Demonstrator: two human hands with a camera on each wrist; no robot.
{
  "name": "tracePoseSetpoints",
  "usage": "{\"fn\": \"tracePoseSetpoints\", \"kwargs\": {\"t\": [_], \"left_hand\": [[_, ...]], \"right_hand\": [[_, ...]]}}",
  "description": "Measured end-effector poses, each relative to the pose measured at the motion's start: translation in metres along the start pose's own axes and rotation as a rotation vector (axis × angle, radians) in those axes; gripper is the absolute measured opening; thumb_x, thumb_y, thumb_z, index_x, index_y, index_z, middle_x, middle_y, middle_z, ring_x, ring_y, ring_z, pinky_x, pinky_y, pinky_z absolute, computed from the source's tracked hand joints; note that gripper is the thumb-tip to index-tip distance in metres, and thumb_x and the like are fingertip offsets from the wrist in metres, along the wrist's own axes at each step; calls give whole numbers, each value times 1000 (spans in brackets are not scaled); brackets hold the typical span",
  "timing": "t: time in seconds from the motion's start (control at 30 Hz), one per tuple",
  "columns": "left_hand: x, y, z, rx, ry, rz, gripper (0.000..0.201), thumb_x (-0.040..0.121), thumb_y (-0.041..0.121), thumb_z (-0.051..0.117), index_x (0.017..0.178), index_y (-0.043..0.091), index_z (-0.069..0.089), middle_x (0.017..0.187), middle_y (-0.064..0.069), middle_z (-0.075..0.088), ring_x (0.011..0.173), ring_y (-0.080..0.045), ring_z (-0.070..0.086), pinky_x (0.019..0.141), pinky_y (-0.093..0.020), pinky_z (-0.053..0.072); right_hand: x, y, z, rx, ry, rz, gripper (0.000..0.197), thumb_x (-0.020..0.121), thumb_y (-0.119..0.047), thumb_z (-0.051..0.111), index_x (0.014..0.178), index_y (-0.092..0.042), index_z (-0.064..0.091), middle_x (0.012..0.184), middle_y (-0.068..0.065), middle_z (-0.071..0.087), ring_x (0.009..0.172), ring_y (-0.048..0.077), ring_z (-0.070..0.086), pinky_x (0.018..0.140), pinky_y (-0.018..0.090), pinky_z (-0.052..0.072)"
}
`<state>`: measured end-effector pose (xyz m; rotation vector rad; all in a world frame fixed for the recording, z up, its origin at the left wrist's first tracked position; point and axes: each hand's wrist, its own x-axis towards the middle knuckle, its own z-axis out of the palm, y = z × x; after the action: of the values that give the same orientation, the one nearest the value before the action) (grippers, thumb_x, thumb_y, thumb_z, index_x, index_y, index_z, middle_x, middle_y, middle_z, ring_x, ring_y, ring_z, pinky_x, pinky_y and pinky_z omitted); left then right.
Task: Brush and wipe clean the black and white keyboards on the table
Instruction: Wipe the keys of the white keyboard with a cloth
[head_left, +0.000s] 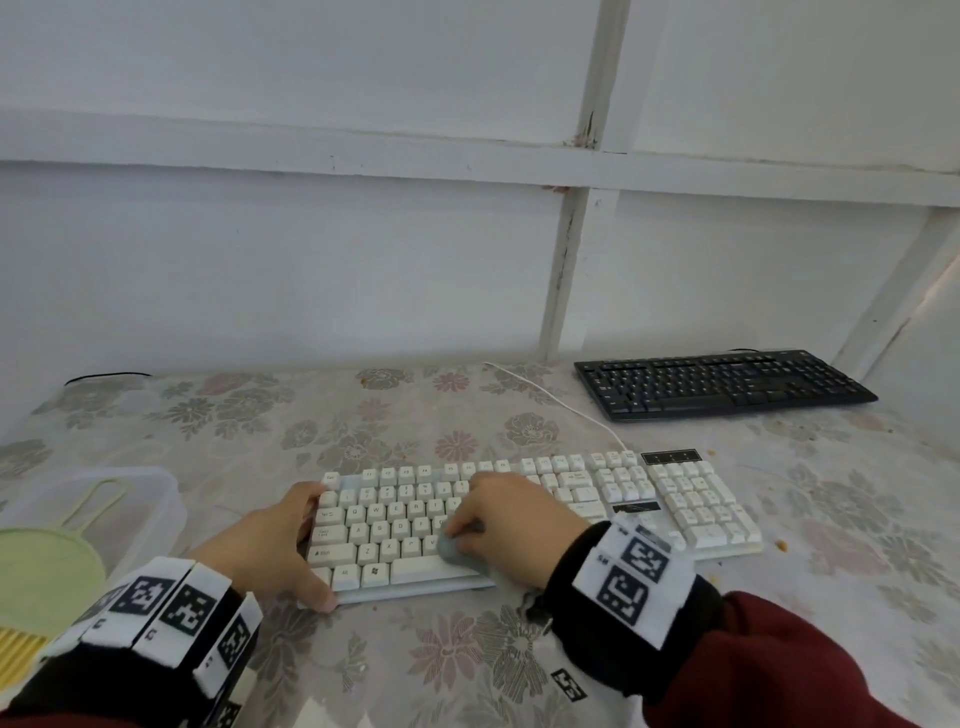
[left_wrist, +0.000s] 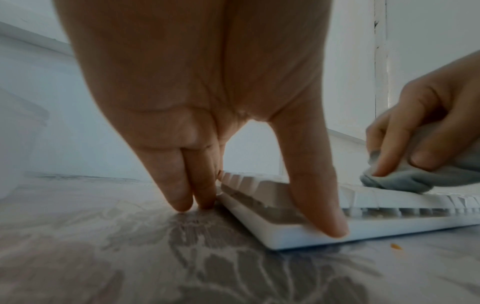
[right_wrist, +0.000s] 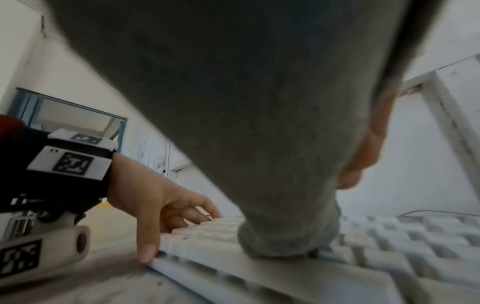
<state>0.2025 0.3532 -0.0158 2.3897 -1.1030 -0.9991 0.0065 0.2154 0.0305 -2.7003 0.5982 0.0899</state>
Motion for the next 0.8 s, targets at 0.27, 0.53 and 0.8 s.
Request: {"fn": "tracePoseSetpoints", "kwargs": {"t": [0.27,0.53,0.8], "left_hand": [[1,1,0,10,3,12,113,54,20,89,142,26,18,136,9,48,115,-10,49,98,-22,38],[4,-3,0,6,1,15,117,51,23,90,142,26,17,135,9,48,117,-10,50,95,-21,39],[6,-6,0,-21,-15,21,124,41,28,90,142,28,18,134,9,49,119,-11,51,102,-28,41]], "right_hand": [[-31,53,-7,-12,23,176,24,94,-19,51,100,-14,74,67,-11,44,60,-2,42,58,5,33],[-53,97,-25,-69,22,312,23,91,-16,55,100,-18,76,78,-11,64,68,0,49,58,4,32],[-56,106,-41,-149,42,345,21,92,-19,55,97,-19,75,73,-11,52,69,1,51,60,10,37]]}}
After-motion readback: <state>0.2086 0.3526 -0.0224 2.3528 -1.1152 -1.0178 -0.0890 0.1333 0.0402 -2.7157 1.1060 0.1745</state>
